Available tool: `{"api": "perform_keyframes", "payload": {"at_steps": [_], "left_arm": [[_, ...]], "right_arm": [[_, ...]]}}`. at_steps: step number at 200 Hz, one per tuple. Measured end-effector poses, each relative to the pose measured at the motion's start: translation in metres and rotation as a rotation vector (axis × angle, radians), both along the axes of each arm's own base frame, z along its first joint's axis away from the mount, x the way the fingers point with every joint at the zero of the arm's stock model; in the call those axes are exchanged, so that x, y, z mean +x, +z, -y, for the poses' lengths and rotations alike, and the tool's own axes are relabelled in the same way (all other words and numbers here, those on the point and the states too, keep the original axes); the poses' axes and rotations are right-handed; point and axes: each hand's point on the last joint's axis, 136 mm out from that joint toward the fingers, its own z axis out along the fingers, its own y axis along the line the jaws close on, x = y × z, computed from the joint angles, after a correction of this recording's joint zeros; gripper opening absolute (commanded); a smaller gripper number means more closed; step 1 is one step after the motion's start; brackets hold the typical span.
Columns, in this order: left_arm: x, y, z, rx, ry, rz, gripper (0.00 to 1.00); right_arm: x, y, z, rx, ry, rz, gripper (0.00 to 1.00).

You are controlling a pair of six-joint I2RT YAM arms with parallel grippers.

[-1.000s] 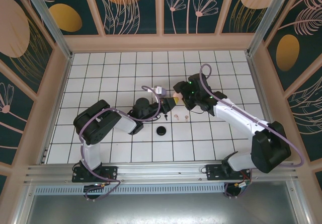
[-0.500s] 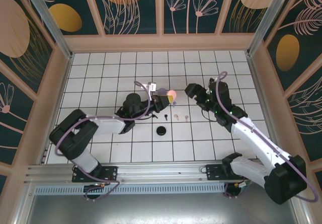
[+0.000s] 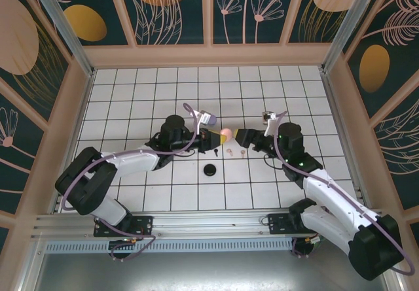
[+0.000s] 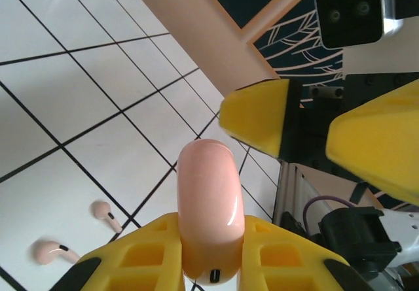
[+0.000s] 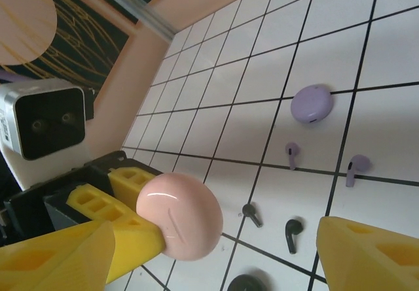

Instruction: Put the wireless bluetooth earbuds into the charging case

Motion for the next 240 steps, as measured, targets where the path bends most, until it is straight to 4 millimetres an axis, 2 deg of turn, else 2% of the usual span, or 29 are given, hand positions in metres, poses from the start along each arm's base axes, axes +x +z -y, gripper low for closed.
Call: {"api": "perform_keyframes", "payload": {"at_steps": [30, 71, 122, 149, 168, 191, 214, 240], "left_arm": [[-0.003, -0.001, 0.004, 0.000, -0.033, -0.014, 0.00], [-0.001, 0.009, 0.008, -0.013, -0.049, -0.004, 0.00], [0.002, 0.000, 0.005, 0.010, -0.037, -0.031, 0.00], [0.005, -0.002, 0.003, 0.018, -0.024, -0.038, 0.00], [0.001, 0.003, 0.005, 0.003, -0.041, -0.027, 0.00], [0.000, 0.011, 0.005, -0.015, -0.045, -0.008, 0.00], [-0.001, 0.015, 0.004, -0.024, -0.045, 0.004, 0.00], [-0.004, 0.015, 0.002, -0.032, -0.046, 0.007, 0.00]], "right_arm": [[0.002, -0.010, -0.006, -0.016, 0.034, -0.016, 0.80], [0.004, -0.024, -0.010, -0.037, 0.056, -0.041, 0.79], [0.008, -0.035, -0.011, -0.054, 0.053, -0.066, 0.75], [0.018, -0.042, -0.004, -0.060, 0.018, -0.084, 0.72], [0.027, -0.056, 0.007, -0.078, -0.035, -0.119, 0.71], [0.027, -0.068, 0.016, -0.092, -0.063, -0.155, 0.71], [0.024, -0.059, 0.019, -0.080, -0.067, -0.140, 0.71], [0.012, -0.029, 0.018, -0.020, -0.031, -0.065, 0.69]]}}
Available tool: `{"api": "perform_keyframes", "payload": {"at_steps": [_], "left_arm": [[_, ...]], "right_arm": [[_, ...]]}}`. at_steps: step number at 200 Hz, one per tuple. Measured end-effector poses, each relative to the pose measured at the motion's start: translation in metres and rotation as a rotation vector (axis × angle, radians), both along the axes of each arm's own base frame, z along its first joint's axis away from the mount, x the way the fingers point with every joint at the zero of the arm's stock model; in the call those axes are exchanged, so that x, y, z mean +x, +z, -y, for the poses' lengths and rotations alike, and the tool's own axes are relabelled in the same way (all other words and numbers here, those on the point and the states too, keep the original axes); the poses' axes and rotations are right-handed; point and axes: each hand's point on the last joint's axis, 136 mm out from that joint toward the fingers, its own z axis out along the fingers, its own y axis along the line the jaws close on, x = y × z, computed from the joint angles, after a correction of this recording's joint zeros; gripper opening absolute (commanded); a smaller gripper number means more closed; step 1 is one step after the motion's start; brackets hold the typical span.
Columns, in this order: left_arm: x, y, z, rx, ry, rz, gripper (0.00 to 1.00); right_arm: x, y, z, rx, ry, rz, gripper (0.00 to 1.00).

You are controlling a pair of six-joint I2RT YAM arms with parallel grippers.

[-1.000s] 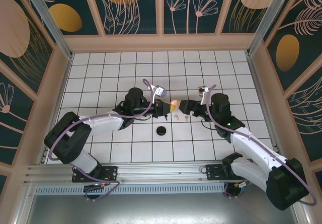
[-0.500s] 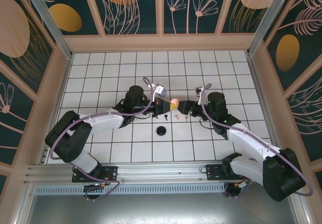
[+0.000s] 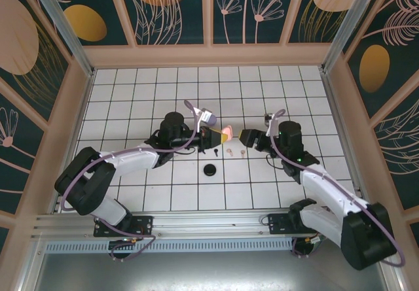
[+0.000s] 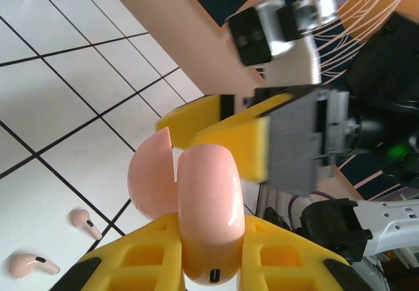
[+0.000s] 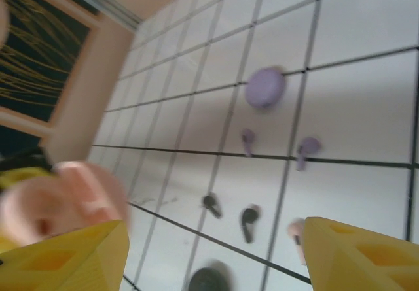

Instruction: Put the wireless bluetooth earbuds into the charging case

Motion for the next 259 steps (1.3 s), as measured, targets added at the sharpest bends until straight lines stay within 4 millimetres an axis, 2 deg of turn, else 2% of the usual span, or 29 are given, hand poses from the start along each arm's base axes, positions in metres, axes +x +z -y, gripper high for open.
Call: {"api": "perform_keyframes", "payload": {"at_steps": [28, 53, 74, 140, 259], "left_arm": [[-0.005, 0.004, 0.000, -0.033, -0.020, -0.005, 0.00], [-0.010, 0.013, 0.000, -0.076, -0.042, 0.000, 0.00], [-0.012, 0.020, 0.001, -0.103, -0.053, 0.006, 0.00], [-0.013, 0.028, 0.001, -0.132, -0.062, 0.011, 0.00], [-0.011, 0.021, 0.003, -0.129, -0.062, -0.002, 0.00]], "right_arm": [[-0.013, 0.018, -0.009, 0.073, 0.076, 0.037, 0.61], [-0.020, 0.020, -0.015, 0.111, 0.115, 0.020, 0.52], [-0.021, 0.022, -0.018, 0.128, 0.134, 0.021, 0.50], [-0.020, 0.022, -0.022, 0.148, 0.154, 0.008, 0.48], [-0.022, 0.022, -0.026, 0.148, 0.172, 0.003, 0.46]]}}
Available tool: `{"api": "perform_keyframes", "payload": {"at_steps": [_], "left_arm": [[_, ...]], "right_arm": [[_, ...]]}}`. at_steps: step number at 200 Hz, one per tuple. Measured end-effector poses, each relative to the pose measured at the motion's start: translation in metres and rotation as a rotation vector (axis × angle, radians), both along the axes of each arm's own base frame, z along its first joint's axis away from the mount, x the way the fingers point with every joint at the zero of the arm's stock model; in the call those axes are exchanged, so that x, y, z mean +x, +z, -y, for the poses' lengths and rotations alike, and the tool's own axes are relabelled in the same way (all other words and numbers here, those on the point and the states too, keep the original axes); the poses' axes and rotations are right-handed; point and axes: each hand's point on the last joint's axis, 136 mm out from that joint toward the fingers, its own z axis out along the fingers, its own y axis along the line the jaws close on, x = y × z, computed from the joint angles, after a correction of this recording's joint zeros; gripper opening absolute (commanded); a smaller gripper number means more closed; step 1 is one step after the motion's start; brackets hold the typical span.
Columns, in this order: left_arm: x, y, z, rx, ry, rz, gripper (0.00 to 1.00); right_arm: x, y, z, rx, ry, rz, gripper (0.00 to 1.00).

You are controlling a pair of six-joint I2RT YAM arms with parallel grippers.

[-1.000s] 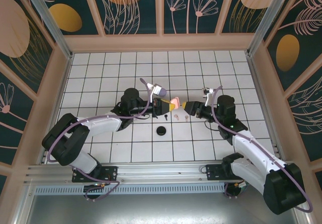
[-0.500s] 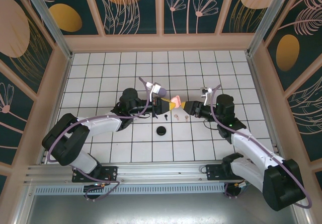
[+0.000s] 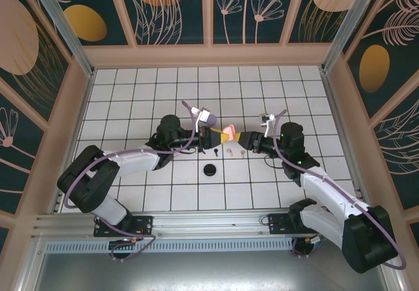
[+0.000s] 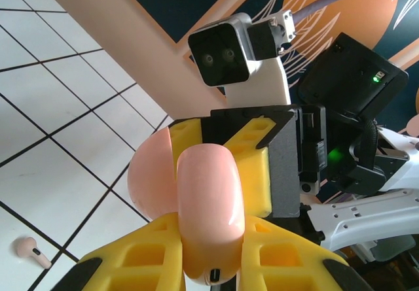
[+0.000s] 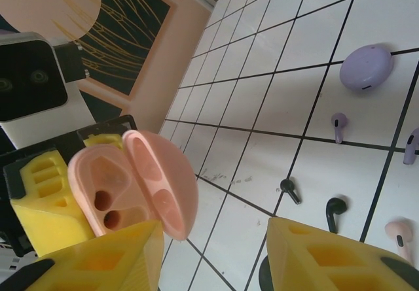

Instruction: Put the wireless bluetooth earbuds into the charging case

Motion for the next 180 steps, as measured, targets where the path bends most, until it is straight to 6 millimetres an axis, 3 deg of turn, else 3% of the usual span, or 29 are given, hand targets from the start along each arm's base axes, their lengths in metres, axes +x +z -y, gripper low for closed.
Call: {"api": "perform_keyframes", "payload": {"at_steps": [109, 180], "left_arm": [[0.000, -0.001, 0.001, -0.004, -0.007, -0.005, 0.00], [0.001, -0.001, 0.001, -0.006, 0.001, -0.005, 0.00]], "right_arm": [[0.005, -0.006, -0.007, -0.015, 0.017, -0.028, 0.42], [0.010, 0.000, -0.012, -0.013, 0.027, -0.023, 0.28]]}}
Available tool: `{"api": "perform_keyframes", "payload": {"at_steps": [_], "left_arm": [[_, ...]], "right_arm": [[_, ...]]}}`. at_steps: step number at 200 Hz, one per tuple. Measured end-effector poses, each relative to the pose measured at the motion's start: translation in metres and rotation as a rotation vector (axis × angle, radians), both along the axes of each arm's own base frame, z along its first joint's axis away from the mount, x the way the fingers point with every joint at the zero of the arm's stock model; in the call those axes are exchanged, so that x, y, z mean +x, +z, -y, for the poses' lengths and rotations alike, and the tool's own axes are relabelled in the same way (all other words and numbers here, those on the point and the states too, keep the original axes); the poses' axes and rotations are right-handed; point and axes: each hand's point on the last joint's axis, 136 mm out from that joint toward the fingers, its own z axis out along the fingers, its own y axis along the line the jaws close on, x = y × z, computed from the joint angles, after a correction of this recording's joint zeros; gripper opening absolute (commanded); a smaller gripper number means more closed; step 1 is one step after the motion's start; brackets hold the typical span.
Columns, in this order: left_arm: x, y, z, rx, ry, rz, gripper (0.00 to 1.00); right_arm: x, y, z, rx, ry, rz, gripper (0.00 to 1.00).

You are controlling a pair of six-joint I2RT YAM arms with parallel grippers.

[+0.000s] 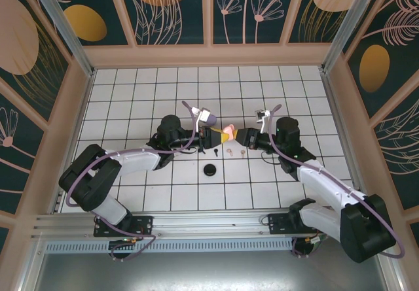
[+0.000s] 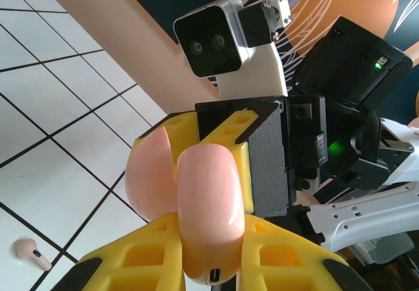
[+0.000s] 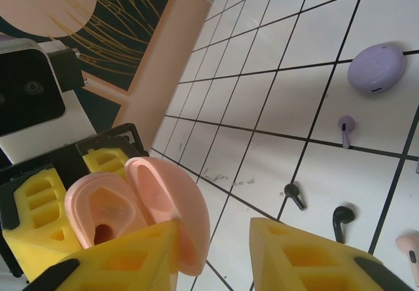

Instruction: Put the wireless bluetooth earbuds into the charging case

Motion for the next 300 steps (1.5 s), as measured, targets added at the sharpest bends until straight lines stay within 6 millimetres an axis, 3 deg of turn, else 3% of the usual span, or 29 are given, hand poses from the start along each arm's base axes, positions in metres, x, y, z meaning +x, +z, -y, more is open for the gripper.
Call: {"api": "perform_keyframes", "payload": {"at_steps": [62, 116, 149, 189, 249, 300], "left_arm": [[0.001, -0.002, 0.000, 0.002, 0.005, -0.010, 0.00], [0.003, -0.004, 0.001, 0.003, 0.011, -0.023, 0.00], [0.006, -0.007, 0.002, 0.017, 0.036, -0.018, 0.46], [0.019, -0.016, -0.005, 0.145, 0.129, 0.027, 0.67], [0.035, 0.027, -0.030, 0.294, 0.174, 0.266, 0.78], [0.041, 0.017, -0.024, 0.431, 0.026, 0.317, 0.74]], "right_arm": [[-0.002, 0.001, -0.003, -0.006, 0.020, 0.009, 0.00], [-0.001, 0.000, -0.002, -0.014, 0.014, 0.010, 0.00], [0.001, -0.002, -0.001, -0.038, -0.002, 0.008, 0.00], [0.020, 0.004, 0.005, -0.142, -0.056, 0.042, 0.00], [0.046, -0.004, 0.014, -0.366, -0.076, 0.092, 0.00], [0.046, 0.006, 0.001, -0.496, 0.015, 0.217, 0.00]]}}
